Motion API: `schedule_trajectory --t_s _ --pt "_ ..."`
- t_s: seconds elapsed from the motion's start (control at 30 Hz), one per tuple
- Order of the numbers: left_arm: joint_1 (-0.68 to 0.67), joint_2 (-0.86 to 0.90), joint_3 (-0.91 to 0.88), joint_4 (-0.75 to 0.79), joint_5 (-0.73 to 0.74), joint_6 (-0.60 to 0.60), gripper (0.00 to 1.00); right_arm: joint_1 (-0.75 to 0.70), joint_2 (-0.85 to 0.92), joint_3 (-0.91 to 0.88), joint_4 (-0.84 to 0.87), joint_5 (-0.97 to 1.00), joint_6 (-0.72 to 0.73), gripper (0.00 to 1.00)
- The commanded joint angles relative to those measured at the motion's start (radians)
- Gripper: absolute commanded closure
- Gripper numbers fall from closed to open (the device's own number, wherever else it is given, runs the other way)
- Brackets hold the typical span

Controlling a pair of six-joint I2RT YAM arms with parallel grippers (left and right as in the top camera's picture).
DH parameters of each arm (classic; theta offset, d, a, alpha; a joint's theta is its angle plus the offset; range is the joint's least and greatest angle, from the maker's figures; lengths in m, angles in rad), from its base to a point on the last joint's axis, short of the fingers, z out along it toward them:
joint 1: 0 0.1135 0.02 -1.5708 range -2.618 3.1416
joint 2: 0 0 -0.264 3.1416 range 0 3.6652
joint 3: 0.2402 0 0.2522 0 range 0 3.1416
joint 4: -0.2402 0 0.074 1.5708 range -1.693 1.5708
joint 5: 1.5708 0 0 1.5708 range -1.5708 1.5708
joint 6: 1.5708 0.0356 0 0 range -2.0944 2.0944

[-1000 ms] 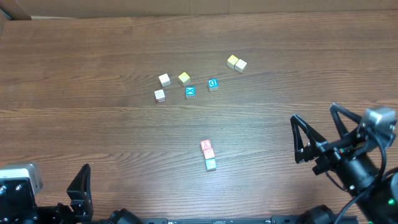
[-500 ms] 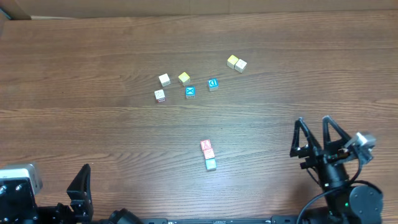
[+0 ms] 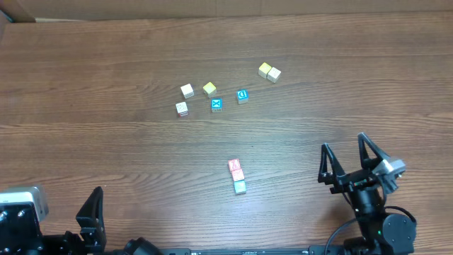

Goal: Flip 3 blocks

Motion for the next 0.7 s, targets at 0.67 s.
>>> schedule_trajectory --t_s 0.67 --pt "0.003 -0.005 0.012 -0.001 -0.013 0.026 0.00 -0.062 -0.012 -0.104 -0.105 0.035 -0.093 0.00"
